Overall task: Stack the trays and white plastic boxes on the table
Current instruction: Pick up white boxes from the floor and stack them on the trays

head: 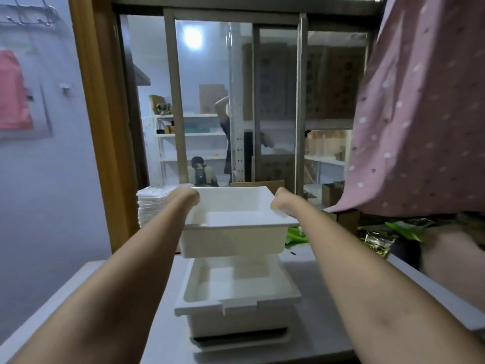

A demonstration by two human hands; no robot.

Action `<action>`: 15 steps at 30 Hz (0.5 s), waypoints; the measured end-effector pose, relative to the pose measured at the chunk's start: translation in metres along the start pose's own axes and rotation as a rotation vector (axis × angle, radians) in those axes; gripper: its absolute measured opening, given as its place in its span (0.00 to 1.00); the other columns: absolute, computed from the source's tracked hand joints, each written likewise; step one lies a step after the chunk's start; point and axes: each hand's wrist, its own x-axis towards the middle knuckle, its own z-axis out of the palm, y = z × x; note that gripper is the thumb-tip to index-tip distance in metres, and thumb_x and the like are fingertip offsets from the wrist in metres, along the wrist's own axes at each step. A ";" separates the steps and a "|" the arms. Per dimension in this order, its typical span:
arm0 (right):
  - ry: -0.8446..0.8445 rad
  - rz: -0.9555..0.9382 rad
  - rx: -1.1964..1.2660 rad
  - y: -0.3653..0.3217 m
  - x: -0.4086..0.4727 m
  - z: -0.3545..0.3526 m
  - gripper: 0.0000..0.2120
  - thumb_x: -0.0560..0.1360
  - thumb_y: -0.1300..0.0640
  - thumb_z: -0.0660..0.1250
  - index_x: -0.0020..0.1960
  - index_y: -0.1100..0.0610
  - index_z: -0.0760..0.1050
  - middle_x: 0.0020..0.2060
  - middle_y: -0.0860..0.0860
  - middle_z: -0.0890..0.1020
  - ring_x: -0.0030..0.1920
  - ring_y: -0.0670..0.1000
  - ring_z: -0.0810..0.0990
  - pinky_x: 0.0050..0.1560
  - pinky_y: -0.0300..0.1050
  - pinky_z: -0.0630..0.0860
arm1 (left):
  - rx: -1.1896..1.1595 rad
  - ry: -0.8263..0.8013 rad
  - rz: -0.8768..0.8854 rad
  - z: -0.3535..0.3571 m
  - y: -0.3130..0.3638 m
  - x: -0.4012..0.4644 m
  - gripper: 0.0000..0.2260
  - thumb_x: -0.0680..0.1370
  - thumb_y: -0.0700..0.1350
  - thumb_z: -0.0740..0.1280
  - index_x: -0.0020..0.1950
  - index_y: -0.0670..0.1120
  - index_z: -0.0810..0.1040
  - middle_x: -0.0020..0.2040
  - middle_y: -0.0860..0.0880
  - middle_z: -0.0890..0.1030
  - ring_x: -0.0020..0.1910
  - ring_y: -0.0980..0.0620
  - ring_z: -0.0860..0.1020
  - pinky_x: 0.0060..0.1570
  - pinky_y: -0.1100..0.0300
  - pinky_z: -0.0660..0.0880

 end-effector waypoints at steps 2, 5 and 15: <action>-0.022 0.004 0.033 0.003 0.002 -0.003 0.28 0.78 0.64 0.58 0.76 0.61 0.53 0.72 0.61 0.62 0.53 0.54 0.64 0.50 0.48 0.66 | 0.008 0.016 0.017 -0.003 0.002 -0.007 0.13 0.79 0.39 0.59 0.61 0.39 0.75 0.62 0.41 0.77 0.59 0.44 0.76 0.56 0.57 0.71; -0.043 0.014 0.034 0.006 0.003 -0.009 0.28 0.78 0.63 0.58 0.76 0.60 0.54 0.68 0.59 0.65 0.52 0.54 0.62 0.50 0.48 0.64 | -0.093 -0.052 0.019 -0.012 -0.004 -0.018 0.04 0.79 0.36 0.58 0.52 0.41 0.71 0.48 0.41 0.76 0.44 0.45 0.72 0.45 0.58 0.68; 0.062 0.089 0.100 0.000 0.013 -0.014 0.25 0.81 0.65 0.53 0.76 0.68 0.52 0.73 0.64 0.63 0.71 0.60 0.66 0.67 0.49 0.66 | -1.291 -0.129 -0.523 -0.001 -0.048 -0.051 0.32 0.72 0.67 0.61 0.61 0.41 0.69 0.57 0.43 0.77 0.58 0.42 0.77 0.61 0.47 0.74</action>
